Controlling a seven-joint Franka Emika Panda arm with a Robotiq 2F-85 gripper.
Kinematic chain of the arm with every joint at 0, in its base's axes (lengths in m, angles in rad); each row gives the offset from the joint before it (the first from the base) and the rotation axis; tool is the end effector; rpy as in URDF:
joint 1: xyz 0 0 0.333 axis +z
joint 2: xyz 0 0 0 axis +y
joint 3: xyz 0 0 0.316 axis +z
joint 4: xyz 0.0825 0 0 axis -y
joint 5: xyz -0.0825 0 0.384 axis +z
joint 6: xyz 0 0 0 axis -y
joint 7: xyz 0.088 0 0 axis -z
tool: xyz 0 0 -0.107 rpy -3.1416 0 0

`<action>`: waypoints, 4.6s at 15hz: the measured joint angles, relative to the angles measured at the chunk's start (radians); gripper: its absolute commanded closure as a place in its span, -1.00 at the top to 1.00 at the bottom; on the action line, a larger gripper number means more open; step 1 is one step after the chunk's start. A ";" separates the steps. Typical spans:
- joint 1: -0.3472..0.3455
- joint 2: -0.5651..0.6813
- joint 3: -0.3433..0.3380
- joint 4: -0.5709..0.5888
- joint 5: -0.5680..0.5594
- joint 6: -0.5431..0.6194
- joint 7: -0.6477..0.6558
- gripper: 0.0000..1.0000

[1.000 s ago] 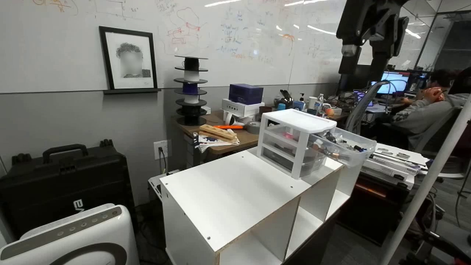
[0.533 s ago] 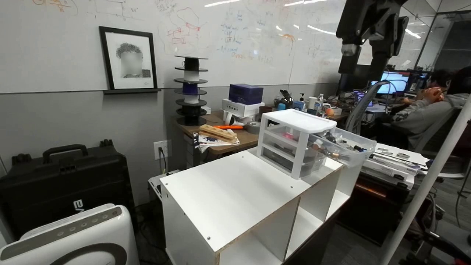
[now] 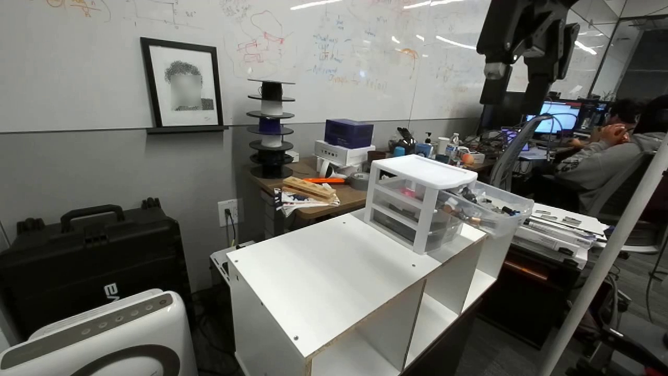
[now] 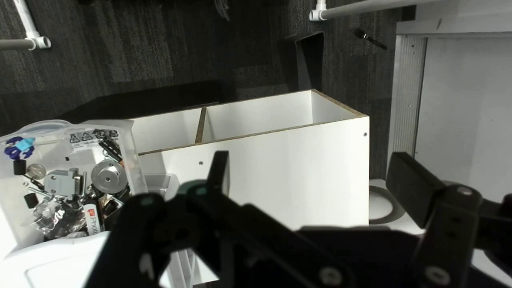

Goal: Put the objects on the right in the top drawer of the dresser

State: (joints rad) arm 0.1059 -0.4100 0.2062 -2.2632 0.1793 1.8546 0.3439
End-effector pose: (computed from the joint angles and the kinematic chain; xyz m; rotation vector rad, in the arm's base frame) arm 0.4043 0.1534 0.5171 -3.0531 0.1519 0.0496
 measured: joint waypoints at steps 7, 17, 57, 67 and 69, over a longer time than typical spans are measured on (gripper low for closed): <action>-0.003 -0.019 -0.025 0.079 -0.035 -0.084 -0.033 1.00; -0.105 0.000 -0.305 0.463 -0.073 -0.326 -0.395 1.00; -0.390 0.471 -0.552 0.674 -0.012 -0.067 -0.677 1.00; -0.491 0.789 -0.477 0.675 0.098 0.218 -0.722 1.00; -0.489 0.840 -0.434 0.697 0.098 0.239 -0.709 1.00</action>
State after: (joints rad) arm -0.3833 0.4302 -0.2278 -1.5661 0.2770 2.0938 -0.3649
